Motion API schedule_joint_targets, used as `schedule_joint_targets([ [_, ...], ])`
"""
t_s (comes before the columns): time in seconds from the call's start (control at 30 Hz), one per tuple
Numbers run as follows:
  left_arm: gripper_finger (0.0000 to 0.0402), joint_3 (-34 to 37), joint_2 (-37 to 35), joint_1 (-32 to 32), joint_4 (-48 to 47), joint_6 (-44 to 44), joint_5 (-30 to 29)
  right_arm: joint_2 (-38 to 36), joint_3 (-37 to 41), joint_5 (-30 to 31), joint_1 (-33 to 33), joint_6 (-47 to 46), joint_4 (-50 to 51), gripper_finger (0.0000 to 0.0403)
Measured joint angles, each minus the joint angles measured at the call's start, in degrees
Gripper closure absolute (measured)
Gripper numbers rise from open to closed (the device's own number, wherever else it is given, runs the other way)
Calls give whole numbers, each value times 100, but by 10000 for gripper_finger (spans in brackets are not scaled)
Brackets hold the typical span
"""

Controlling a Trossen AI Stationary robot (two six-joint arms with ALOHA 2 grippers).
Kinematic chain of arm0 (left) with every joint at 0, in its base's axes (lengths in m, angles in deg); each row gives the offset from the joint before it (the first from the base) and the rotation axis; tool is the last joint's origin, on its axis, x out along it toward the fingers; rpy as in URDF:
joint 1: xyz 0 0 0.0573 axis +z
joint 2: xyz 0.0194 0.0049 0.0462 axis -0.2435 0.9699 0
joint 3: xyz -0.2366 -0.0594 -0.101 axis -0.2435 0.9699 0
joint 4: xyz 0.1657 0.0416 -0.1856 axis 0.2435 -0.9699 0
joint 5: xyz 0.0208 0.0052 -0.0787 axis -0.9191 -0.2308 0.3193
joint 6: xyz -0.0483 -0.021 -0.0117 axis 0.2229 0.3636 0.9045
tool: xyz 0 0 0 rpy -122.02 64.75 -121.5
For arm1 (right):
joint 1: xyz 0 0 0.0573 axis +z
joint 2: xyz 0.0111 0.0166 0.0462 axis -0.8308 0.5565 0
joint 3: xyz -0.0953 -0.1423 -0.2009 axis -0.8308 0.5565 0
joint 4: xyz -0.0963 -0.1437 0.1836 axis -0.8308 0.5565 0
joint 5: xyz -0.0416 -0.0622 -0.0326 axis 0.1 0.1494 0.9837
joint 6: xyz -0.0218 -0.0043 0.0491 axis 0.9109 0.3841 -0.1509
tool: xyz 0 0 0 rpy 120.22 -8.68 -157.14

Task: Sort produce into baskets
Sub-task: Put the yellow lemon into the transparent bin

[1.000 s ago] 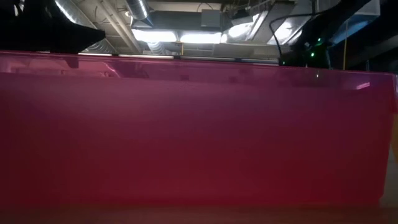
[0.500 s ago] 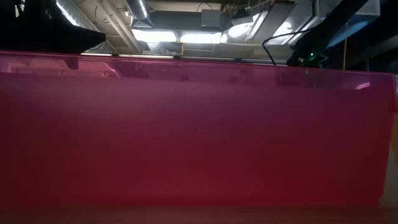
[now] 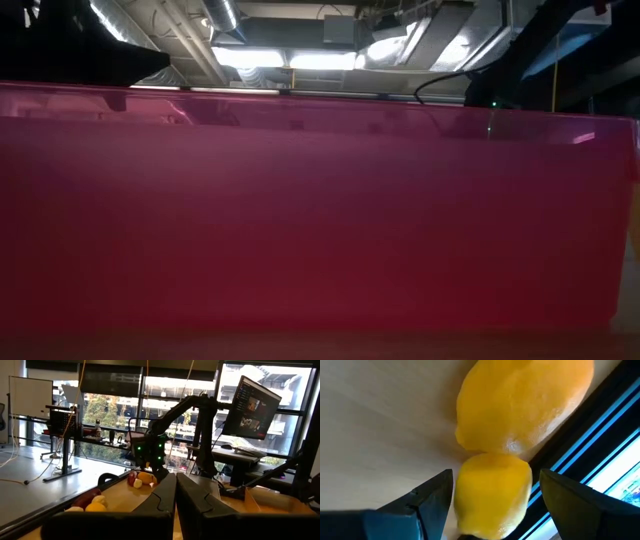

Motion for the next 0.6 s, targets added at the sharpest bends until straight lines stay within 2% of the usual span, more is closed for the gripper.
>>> schedule_joint_targets([
  [0.17,394,0,0,-1,0,-21,0,16,2,0,0,21,59,126],
  [0.47,394,0,0,-2,2,7,0,14,2,4,0,170,84,236],
  [0.6,394,0,0,1,3,3,0,-49,2,-4,0,292,76,255],
])
